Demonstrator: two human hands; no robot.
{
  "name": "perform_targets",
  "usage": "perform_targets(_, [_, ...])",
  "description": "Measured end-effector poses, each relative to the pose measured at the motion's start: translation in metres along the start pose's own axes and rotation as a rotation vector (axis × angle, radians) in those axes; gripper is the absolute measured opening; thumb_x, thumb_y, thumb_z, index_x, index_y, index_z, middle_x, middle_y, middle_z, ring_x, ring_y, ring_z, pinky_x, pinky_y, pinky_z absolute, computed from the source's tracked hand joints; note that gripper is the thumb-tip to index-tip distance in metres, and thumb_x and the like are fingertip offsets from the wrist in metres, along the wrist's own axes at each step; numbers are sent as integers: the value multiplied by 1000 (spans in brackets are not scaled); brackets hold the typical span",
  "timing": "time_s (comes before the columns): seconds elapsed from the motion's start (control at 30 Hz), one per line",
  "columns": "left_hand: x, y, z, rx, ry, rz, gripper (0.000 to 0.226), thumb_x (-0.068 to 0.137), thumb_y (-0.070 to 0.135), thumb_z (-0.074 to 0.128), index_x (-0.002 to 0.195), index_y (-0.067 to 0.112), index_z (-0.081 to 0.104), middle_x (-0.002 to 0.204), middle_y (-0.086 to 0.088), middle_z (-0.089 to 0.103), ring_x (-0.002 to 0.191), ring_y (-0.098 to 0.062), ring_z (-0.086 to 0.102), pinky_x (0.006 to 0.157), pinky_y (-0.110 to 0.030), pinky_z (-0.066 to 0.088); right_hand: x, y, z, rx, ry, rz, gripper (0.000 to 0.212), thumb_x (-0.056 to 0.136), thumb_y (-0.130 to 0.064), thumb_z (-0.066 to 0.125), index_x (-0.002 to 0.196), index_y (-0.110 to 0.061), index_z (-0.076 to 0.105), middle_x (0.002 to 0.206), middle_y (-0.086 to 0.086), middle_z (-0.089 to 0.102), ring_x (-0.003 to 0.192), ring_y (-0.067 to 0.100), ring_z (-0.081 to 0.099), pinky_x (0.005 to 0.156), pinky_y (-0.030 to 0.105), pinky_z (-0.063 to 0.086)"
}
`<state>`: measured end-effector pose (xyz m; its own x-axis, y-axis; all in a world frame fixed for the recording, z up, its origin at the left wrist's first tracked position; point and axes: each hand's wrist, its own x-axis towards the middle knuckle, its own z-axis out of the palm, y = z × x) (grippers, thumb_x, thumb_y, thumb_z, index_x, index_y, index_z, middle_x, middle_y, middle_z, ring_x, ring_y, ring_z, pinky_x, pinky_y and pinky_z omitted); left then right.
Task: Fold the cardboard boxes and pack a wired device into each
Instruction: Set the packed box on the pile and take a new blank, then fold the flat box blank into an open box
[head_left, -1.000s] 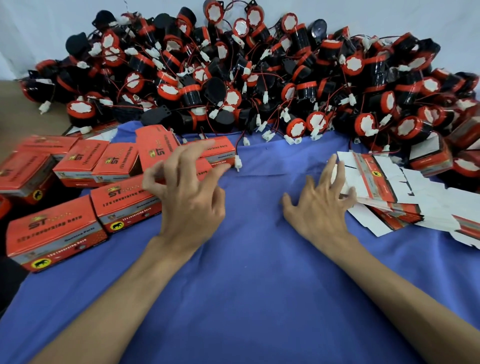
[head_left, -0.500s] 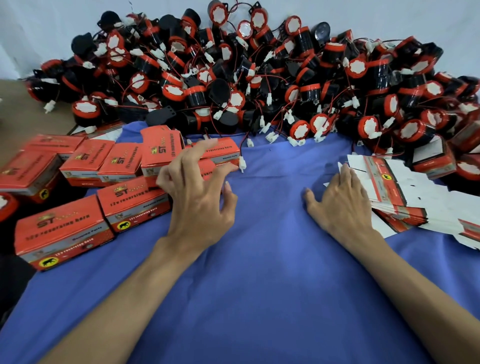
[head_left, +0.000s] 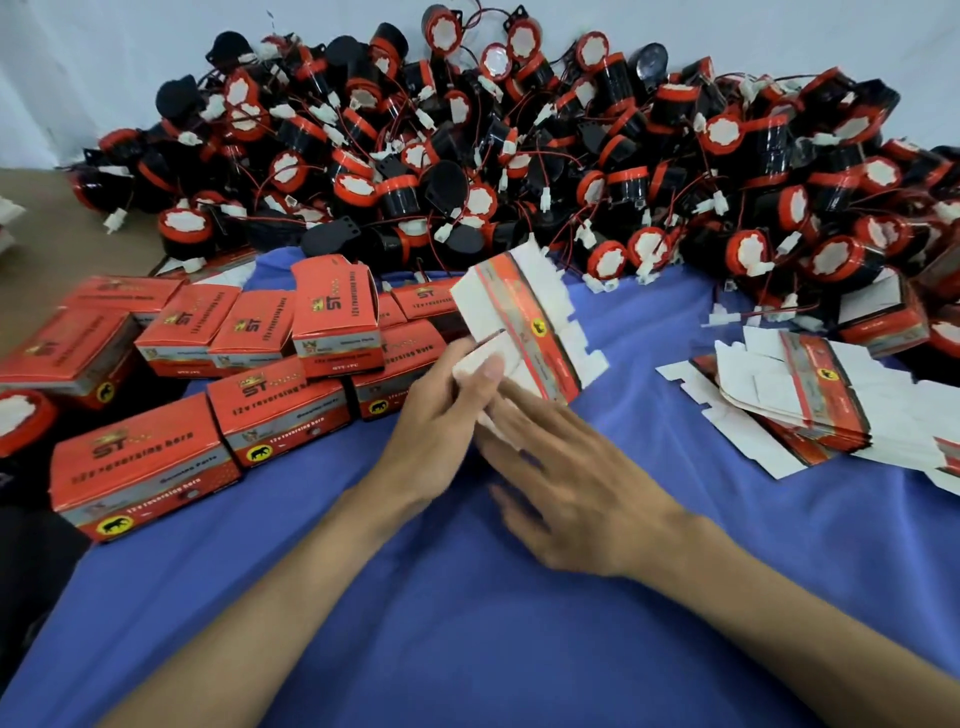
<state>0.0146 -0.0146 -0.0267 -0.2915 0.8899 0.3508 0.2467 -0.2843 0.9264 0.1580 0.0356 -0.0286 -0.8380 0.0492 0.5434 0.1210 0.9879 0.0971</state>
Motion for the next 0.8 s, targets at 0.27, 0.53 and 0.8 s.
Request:
perform_targets(0.27, [4,0,-3,102,154,81,22,100,14,49,97,33,61,88,25,69,82,9,61,69,-9,44,-9,15,-2,70,511,480,38,88,-20,55,122,-3,52,142,14,43,129,25,41,106,38,33])
perform_targets(0.53, [4,-4,-2,532,246,219,17,89,-3,63,89,12,71,103,-2,52,98,-3,48,86,-5,35,-14,27,-7,871,454,1017,8,98,-31,51,102,-32,57,93,11,66,79,23,63,65,50,54])
perform_targets(0.8, [-3,-5,8,857,165,323,24,91,31,51,98,18,69,100,-6,48,95,-18,42,78,-31,30,-13,18,-6,609,556,821,12,97,-43,33,99,-39,45,64,-11,52,46,13,43,43,37,45])
